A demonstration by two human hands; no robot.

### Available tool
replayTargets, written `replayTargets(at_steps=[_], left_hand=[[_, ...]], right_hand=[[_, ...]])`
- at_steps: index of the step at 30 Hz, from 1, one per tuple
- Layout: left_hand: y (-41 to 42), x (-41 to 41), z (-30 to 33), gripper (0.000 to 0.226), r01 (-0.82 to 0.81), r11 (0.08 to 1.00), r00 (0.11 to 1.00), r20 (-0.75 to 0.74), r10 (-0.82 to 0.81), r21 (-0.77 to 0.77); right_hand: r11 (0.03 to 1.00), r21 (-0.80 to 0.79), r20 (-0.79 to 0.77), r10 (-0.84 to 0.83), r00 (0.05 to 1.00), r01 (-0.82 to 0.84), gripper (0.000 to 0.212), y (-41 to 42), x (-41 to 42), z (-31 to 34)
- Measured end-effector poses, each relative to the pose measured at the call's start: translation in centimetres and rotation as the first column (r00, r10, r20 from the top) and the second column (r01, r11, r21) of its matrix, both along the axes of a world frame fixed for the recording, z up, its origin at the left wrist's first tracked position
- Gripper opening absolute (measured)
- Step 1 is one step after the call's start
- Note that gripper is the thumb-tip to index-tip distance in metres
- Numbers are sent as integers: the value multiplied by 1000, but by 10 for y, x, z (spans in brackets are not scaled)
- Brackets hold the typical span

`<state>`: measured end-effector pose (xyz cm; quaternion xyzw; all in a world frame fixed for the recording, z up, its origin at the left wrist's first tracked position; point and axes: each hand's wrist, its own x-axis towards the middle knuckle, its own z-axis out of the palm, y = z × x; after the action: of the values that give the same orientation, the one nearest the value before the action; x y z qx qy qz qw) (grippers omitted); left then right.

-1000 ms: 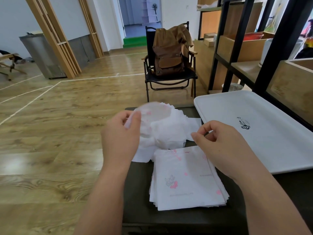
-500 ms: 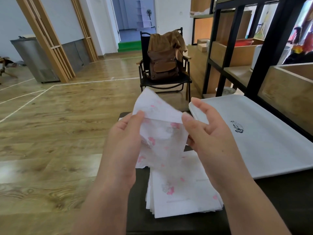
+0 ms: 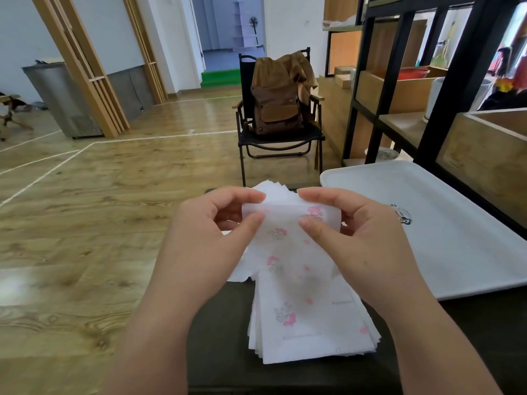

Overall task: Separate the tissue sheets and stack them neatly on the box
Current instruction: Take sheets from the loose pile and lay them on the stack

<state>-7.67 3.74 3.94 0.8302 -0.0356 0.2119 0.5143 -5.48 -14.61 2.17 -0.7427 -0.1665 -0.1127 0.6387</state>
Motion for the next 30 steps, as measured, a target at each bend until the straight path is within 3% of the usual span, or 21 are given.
replayTargets(at_steps=[7,11,15,19,22,26,30], left_hand=[[-3,-3,0,21,-79,989,997,31,76,122],[-2,-2,0,12,-82,980,997,21,79,181],[-2,-2,1,5,-56,985,998,31,52,160],[-6,-5,9,13,106,993,994,1,-106,-43],[-8,-9,12,11,156,978,979,-112,-173,-141],[1,-4,-3,6,154,979,895,-439,-82,130],[3,0,-16,12,254,939,757,-652,-43,233]], right_hand=[[971,-188,-4,-154,988,151,8,-3,4,-6],[952,-269,-15,-157,987,148,3,-5,6,-9],[980,-166,-2,-110,994,109,6,-6,4,0],[999,-1,-121,-45,992,45,16,-9,-6,13],[999,-14,-247,-34,968,31,18,-15,-10,18],[908,-392,-471,-63,880,-145,23,-21,-6,8],[802,-576,-489,-179,854,-162,24,-18,1,-8]])
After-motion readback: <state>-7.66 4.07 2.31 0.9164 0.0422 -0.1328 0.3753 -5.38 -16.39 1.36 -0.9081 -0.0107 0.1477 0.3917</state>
